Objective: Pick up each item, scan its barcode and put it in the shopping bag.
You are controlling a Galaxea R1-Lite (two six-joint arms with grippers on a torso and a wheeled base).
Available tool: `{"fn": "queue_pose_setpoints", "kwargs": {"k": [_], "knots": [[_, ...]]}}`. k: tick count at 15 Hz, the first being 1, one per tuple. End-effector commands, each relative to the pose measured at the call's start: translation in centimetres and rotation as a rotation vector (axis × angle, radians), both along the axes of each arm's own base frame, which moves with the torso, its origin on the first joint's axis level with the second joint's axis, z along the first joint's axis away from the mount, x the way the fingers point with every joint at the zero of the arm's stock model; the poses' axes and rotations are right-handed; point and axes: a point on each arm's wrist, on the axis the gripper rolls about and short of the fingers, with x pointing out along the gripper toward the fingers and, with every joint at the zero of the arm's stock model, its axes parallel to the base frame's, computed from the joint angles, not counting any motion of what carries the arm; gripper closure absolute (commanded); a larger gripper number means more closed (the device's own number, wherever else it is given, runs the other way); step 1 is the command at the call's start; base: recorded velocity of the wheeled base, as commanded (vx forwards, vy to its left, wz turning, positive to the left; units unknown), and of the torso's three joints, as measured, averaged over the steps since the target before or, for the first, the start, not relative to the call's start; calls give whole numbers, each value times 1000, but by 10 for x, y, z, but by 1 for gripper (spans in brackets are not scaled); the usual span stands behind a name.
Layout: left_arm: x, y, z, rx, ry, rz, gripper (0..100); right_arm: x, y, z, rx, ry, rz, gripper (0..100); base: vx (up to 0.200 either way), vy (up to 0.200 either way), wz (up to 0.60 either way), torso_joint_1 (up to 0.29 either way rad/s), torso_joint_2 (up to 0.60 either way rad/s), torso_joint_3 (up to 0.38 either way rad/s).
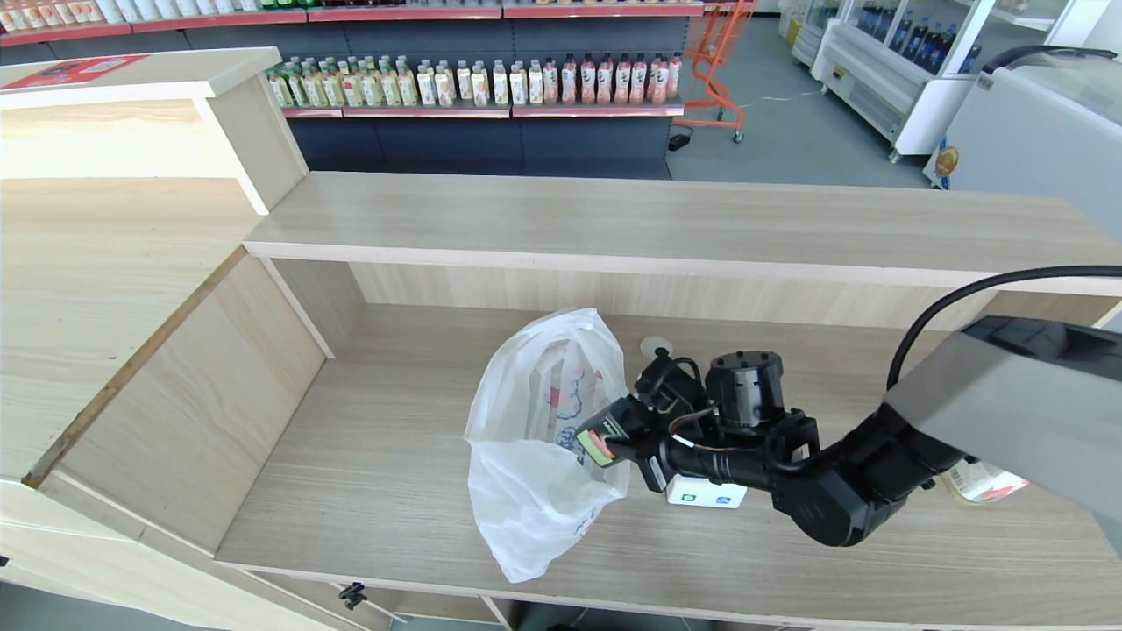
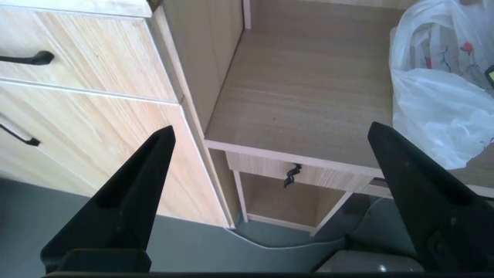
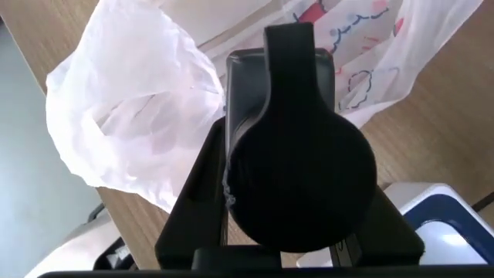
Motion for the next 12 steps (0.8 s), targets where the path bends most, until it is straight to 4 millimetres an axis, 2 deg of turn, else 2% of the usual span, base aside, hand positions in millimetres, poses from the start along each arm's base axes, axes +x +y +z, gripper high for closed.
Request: {"fn": "queue_pose_setpoints", "kwargs": {"k": [1,7,8,10,11,12], "knots": [[0,0,0,0,0,0,0,4,6,-20,-29,16,17,100,0,0,0,0,0,0],[0,0,0,0,0,0,0,9,9,-26,-31,-9,23,100,0,0,0,0,0,0],[0,0,0,0,0,0,0,10,9,-25,-22,-22,22,0,0,0,0,0,0,0],[0,0,0,0,0,0,0,11,7,-14,30,-25,0,0,0,0,0,0,0,0],[0,0,0,0,0,0,0,10,5,-1,96,3,-31,0,0,0,0,0,0,0],[0,0,0,0,0,0,0,9,4,23,227,61,-76,0,0,0,0,0,0,0]]}}
